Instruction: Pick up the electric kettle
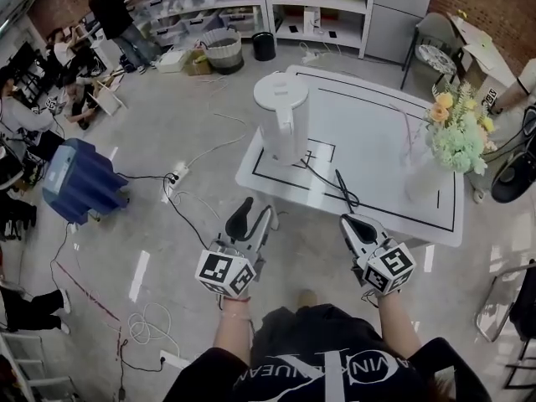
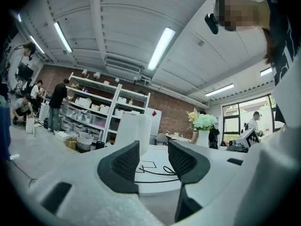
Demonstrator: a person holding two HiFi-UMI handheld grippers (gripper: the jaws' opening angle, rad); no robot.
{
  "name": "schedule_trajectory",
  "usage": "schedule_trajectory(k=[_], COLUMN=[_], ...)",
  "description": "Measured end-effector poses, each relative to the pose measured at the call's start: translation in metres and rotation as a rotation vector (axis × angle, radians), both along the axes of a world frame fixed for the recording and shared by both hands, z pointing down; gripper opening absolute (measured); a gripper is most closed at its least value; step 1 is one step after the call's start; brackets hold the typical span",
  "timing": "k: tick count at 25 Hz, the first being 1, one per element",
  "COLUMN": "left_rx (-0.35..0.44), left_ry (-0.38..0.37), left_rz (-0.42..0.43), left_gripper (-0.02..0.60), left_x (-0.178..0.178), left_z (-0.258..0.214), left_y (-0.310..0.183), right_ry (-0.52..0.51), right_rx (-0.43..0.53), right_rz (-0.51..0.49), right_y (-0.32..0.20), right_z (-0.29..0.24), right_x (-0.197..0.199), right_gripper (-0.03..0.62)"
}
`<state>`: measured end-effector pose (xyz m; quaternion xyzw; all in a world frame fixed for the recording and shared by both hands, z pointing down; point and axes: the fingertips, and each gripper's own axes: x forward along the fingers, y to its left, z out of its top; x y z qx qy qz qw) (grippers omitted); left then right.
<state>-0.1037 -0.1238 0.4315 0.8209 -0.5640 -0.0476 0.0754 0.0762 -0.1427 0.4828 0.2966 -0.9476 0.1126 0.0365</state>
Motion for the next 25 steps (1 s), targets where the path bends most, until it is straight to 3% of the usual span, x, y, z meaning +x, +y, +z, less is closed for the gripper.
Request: schedule_trajectory(k=[11, 16, 25], left_rx=[-0.06, -0.036, -0.027], left_ry=[-0.001, -0.043, -0.048], left_rz=[0.066, 0.128, 0.245], left_gripper=[0.219, 0.239, 0.264], left_x=[0.004, 0.005, 0.017], left_z=[0.011, -0.003, -0.015], left_y=[-0.036, -0.072, -0.137], right_ry=[0.002, 0.019, 0.046], right_rx=[-0.044, -0.064, -0.072], right_rz=[-0.029, -0.036, -0.027], right_y=[-0.031, -0.052, -0.097], right_z=[0.014, 0.016, 0.017], right_x=[-0.019, -0.033, -0.048], right_gripper=[-0.002, -0.002, -0.002])
